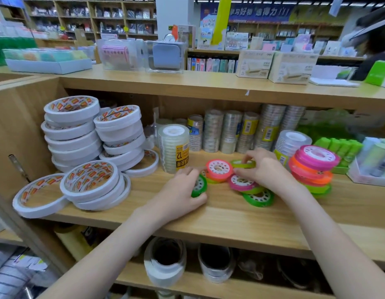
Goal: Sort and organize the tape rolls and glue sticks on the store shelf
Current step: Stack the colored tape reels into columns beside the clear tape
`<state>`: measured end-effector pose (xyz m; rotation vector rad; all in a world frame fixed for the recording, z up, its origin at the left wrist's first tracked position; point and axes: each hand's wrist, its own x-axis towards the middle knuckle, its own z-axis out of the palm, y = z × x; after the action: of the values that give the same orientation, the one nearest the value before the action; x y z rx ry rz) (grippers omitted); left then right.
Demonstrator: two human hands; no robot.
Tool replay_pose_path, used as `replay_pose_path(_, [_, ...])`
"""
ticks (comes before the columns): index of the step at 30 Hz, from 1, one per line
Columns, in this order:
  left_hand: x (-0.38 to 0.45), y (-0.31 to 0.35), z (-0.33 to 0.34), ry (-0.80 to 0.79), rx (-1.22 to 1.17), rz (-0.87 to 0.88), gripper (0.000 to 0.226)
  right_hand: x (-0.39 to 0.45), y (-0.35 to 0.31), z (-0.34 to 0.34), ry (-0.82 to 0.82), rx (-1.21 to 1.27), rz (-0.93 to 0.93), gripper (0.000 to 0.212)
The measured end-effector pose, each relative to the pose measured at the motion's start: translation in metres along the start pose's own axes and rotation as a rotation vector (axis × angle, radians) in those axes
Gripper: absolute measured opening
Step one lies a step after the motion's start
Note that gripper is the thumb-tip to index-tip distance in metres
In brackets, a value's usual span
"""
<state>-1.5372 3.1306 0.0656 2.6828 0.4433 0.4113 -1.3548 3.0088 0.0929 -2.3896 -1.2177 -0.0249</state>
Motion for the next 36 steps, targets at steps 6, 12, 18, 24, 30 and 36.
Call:
replay_pose_path(6, [-0.003,-0.004,0.002,0.050,-0.057,0.040,0.060,-0.005,-0.006,-0.003,0.307,0.139,-0.092,0.030])
replay_pose_path(12, [-0.007,-0.007,0.003,0.134,-0.095,-0.054,0.074,0.002,-0.027,0.015,-0.017,0.169,-0.299,0.029])
replay_pose_path(18, [-0.006,-0.007,0.002,0.085,-0.136,-0.069,0.080,-0.010,-0.018,0.002,0.121,0.224,-0.309,0.014])
replay_pose_path(24, [0.005,-0.001,0.001,0.002,-0.151,-0.033,0.093,-0.030,-0.002,0.005,-0.009,0.193,-0.249,0.045])
replay_pose_path(30, [0.025,0.009,0.000,-0.032,-0.055,0.023,0.098,-0.039,0.005,0.007,-0.002,0.255,-0.255,0.045])
replay_pose_path(36, [0.048,0.016,0.004,-0.073,0.098,-0.008,0.077,-0.050,0.014,-0.005,-0.002,0.124,-0.277,0.037])
